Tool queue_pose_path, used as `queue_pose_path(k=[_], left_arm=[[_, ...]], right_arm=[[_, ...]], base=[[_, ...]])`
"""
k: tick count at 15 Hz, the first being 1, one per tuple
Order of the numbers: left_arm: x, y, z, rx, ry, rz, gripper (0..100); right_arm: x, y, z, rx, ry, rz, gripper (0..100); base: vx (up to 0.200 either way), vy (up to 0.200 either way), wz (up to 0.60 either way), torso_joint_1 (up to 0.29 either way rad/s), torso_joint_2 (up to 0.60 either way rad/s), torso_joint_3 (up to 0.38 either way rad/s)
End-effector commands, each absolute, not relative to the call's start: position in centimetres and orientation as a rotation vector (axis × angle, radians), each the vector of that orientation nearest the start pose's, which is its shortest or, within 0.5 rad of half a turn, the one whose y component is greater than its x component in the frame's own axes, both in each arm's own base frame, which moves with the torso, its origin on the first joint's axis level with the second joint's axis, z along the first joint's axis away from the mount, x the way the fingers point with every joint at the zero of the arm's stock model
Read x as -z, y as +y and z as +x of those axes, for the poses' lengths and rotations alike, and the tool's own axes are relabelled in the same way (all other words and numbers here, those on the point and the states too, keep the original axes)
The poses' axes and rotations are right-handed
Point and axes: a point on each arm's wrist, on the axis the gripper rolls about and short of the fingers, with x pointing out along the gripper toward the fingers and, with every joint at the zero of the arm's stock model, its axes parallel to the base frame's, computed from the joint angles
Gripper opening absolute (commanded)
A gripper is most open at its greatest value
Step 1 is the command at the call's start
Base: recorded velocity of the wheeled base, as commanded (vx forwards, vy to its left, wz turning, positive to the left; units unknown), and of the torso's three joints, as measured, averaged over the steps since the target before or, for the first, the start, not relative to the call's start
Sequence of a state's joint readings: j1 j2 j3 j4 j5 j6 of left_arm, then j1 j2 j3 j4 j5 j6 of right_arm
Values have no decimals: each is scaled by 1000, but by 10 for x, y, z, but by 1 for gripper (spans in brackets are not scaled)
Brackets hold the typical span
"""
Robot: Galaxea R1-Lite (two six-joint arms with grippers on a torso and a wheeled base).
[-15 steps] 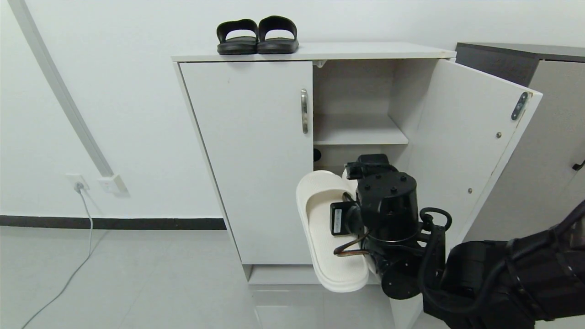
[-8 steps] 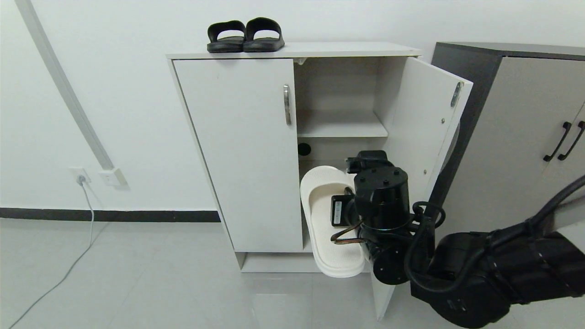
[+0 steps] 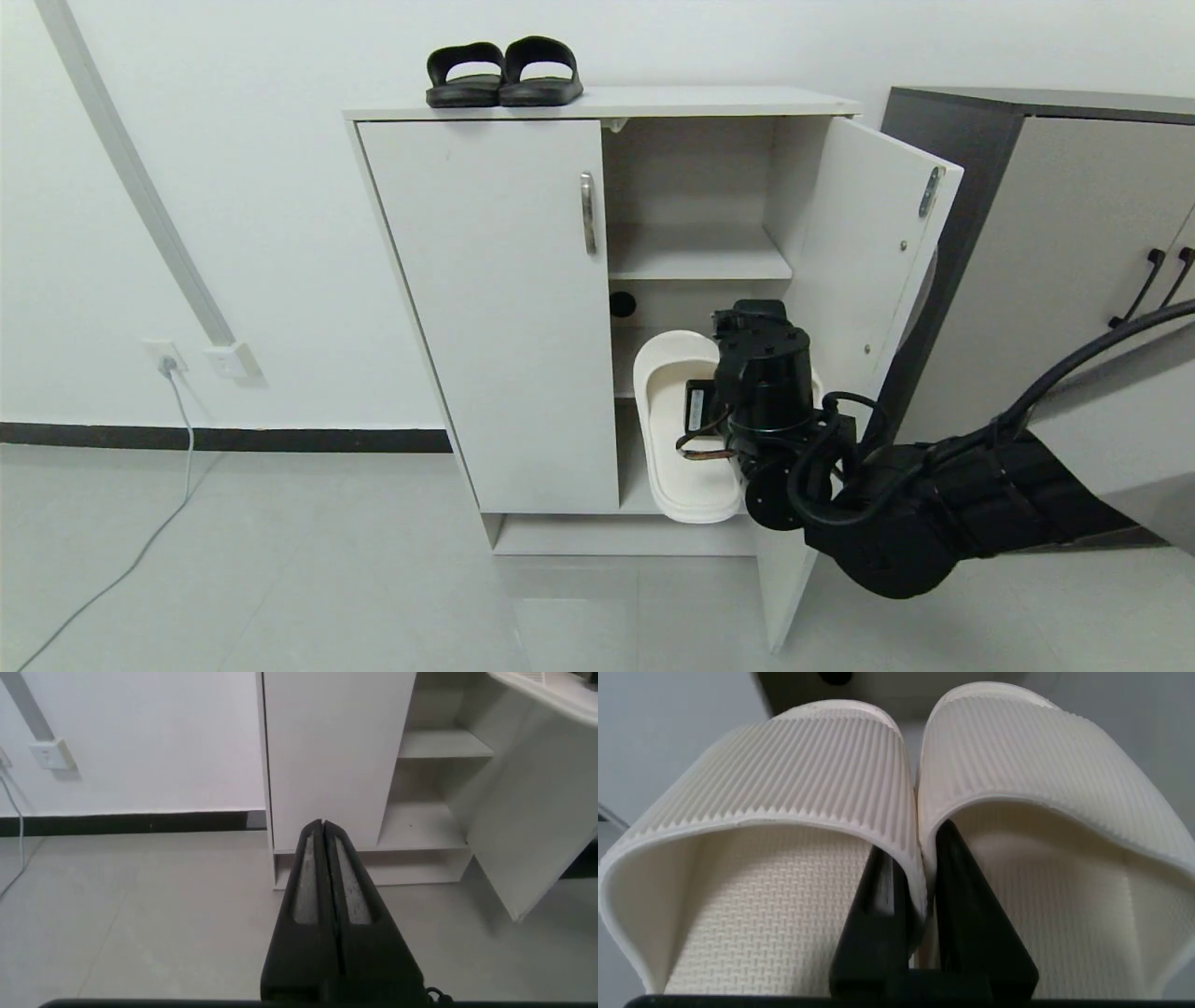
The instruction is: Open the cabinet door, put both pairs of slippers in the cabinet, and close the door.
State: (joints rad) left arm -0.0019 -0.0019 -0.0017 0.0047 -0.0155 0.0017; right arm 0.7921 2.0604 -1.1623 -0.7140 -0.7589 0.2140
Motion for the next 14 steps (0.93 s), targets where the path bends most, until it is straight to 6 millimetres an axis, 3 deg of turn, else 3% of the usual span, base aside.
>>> queue_pose_path(k=[1, 9, 14], left_arm=[[-75, 0, -23, 17, 3, 2, 0], [-75, 0, -23, 17, 3, 2, 0], [-75, 0, -23, 17, 3, 2, 0]], right_arm=[[-149, 270, 309, 18, 143, 75, 0], [-147, 241, 322, 95, 158, 49, 0], [-146, 238, 321, 98, 162, 32, 0]], base=[[0, 0, 0, 0, 0, 0], [0, 0, 0, 0, 0, 0], [0, 0, 0, 0, 0, 0]])
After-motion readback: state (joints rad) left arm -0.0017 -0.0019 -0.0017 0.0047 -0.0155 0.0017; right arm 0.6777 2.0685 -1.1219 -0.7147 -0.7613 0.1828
